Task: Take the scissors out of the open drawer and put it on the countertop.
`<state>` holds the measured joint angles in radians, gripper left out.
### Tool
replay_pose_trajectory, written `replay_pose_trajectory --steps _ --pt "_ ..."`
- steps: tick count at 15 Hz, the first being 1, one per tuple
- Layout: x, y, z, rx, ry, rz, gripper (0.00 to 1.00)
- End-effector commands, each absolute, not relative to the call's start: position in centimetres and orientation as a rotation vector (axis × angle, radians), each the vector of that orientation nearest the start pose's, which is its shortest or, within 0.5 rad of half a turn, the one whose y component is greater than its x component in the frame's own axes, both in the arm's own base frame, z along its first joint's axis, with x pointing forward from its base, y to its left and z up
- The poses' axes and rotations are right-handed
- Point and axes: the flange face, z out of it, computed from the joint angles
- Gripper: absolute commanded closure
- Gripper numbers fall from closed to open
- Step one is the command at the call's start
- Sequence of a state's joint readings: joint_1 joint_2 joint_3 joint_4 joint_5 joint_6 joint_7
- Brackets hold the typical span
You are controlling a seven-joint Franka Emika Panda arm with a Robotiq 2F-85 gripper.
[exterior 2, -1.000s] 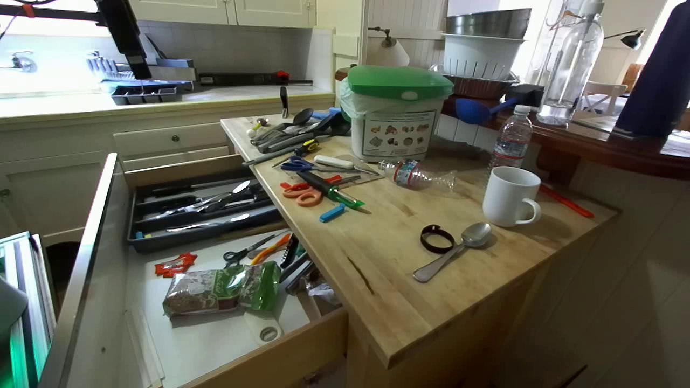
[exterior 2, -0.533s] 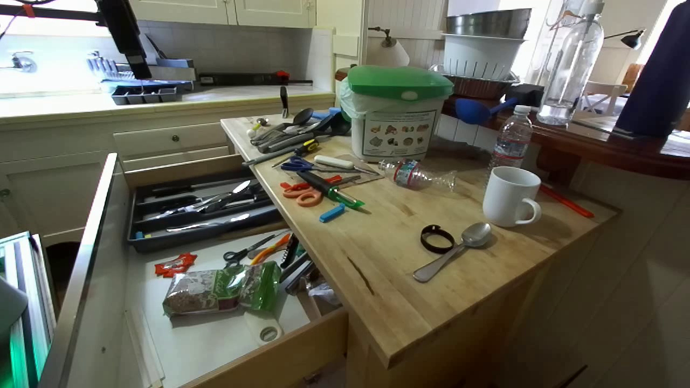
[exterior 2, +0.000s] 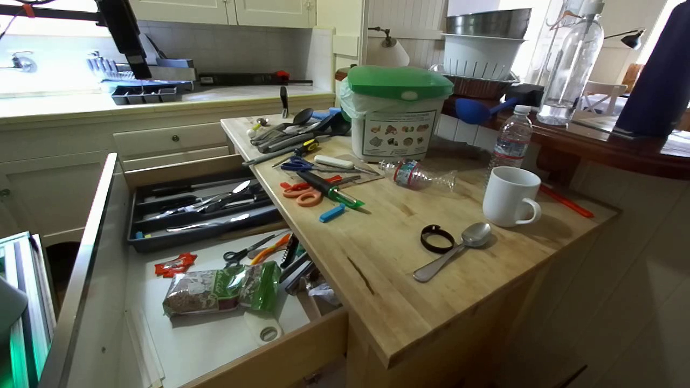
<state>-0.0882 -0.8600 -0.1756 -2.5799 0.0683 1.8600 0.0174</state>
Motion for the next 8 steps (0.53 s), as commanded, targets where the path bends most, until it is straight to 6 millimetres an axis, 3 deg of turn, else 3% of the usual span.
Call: replay_pose_trajectory --steps 1,5,8 --pt "30.0 -8.3 53.0 -2.925 0.36 -0.219 0.0" --pt "29.2 -6.3 47.5 -3.016 0.01 -0.062 0.0" --pt "28.4 -6.3 43.1 -3.064 -0.046 0.018 0.0"
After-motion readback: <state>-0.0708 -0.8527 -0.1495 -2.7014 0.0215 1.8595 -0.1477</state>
